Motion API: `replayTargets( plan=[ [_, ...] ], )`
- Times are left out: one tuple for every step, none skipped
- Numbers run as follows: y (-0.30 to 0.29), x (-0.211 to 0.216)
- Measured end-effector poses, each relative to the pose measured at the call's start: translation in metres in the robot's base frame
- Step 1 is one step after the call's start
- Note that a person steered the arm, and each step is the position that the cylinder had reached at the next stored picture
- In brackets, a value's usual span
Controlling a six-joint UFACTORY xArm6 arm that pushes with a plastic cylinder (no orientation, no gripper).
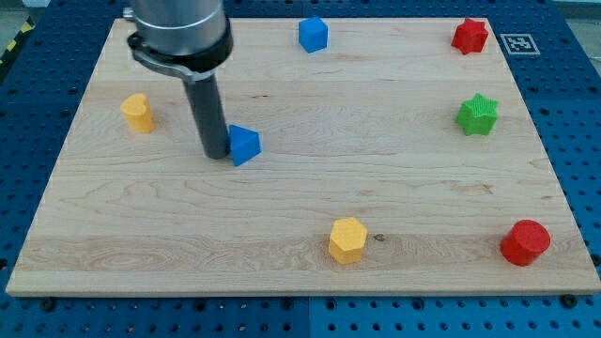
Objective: Place the hexagon to the bottom left side of the board
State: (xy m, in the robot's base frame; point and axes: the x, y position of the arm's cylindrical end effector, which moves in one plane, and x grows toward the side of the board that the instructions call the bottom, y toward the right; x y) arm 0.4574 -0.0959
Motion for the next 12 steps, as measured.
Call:
replayTargets(
  plan=[
    [0.015, 0.005],
    [0.045, 0.009],
    [0.075, 0.009],
    [0.1, 0.022],
    [0.145, 0.029],
    [0.181, 0.058],
    [0.202, 0.093],
    [0.203, 0.114],
    [0.183, 0.114],
    [0.165, 0.117],
    [0.174, 0.143],
    [0.154, 0.142]
  ],
)
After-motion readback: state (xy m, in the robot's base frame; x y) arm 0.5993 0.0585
